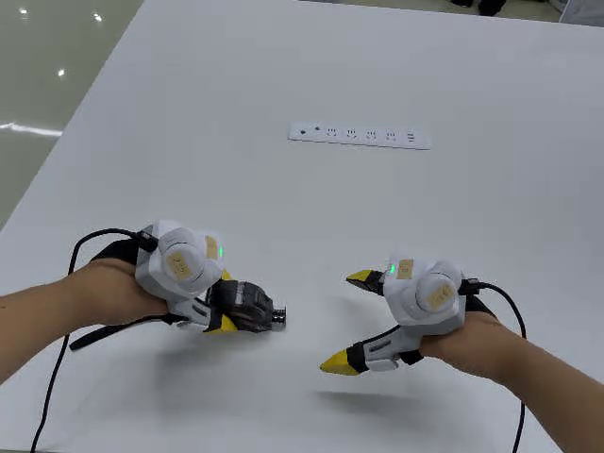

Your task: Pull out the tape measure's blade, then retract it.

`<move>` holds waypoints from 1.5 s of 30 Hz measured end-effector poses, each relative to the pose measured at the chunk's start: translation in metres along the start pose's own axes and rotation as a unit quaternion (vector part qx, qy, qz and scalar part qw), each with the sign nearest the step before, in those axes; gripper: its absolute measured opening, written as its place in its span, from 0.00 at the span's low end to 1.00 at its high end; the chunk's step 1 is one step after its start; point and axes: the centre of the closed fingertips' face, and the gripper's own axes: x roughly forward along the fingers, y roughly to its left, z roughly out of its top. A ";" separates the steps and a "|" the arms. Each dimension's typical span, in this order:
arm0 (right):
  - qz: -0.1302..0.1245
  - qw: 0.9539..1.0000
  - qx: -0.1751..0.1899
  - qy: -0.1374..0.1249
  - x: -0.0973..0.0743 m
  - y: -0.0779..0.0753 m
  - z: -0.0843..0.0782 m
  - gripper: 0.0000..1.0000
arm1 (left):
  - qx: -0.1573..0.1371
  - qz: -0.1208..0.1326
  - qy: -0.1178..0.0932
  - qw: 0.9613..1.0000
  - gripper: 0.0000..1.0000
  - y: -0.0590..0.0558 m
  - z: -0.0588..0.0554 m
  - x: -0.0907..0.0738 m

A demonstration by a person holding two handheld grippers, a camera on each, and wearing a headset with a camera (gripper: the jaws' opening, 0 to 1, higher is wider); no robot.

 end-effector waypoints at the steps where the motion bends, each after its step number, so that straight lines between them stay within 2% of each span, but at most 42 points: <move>1: 0.000 1.000 -0.001 0.000 0.000 0.000 0.000 0.80 | 0.005 -0.002 0.003 1.000 0.33 0.000 -0.001 0.000; 4: 0.000 1.000 -0.003 0.001 0.002 0.000 0.000 0.79 | 0.006 -0.006 0.008 1.000 0.33 -0.001 -0.003 0.000; 6: 0.003 1.000 0.000 0.001 0.004 0.000 0.001 0.79 | 0.031 -0.004 0.015 0.999 0.32 -0.001 -0.003 0.001; 7: 0.004 1.000 -0.003 0.002 0.005 0.001 0.001 0.79 | 0.022 -0.007 0.019 1.000 0.32 -0.002 -0.005 0.000; 15: 0.004 1.000 -0.006 0.001 0.008 0.000 0.003 0.75 | 0.025 -0.008 0.017 1.000 0.31 -0.001 -0.005 0.001; 27: -0.004 0.999 -0.031 -0.004 0.023 -0.004 0.012 0.59 | 0.036 -0.008 0.026 0.999 0.31 -0.002 -0.006 0.001; 41: 0.004 1.000 -0.029 -0.009 0.043 0.001 0.016 0.42 | 0.034 -0.005 0.030 0.999 0.31 -0.001 -0.007 0.001; 45: 0.005 1.000 -0.029 -0.009 0.043 0.002 0.016 0.40 | 0.033 -0.005 0.030 0.999 0.31 -0.001 -0.007 0.001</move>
